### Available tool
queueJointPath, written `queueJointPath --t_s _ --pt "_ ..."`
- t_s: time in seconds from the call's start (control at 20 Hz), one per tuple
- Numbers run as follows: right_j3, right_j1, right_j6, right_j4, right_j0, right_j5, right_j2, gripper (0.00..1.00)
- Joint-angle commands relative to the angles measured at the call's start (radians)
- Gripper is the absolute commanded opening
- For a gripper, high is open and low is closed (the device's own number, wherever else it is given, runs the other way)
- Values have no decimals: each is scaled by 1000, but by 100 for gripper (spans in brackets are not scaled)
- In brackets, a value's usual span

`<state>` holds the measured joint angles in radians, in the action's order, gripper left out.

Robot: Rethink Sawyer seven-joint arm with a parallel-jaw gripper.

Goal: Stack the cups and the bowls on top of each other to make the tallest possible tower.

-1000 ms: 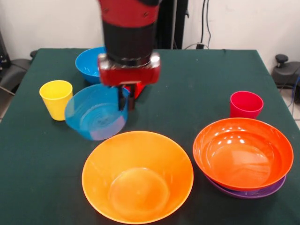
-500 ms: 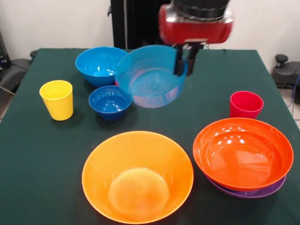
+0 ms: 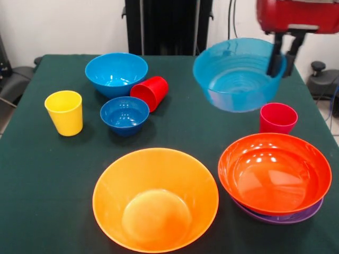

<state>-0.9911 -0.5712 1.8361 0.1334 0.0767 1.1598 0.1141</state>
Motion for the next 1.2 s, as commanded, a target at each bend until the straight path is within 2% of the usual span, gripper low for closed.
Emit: queueJointPath --t_s 0.05,0.55,0.9,1.2 --pt "131 182 188 1 -32 5 31 0" --pt "255 296 225 -6 -61 -24 27 0" --pt "275 333 224 -17 -57 -57 23 0" --pt "246 317 238 -27 -66 -71 14 0"
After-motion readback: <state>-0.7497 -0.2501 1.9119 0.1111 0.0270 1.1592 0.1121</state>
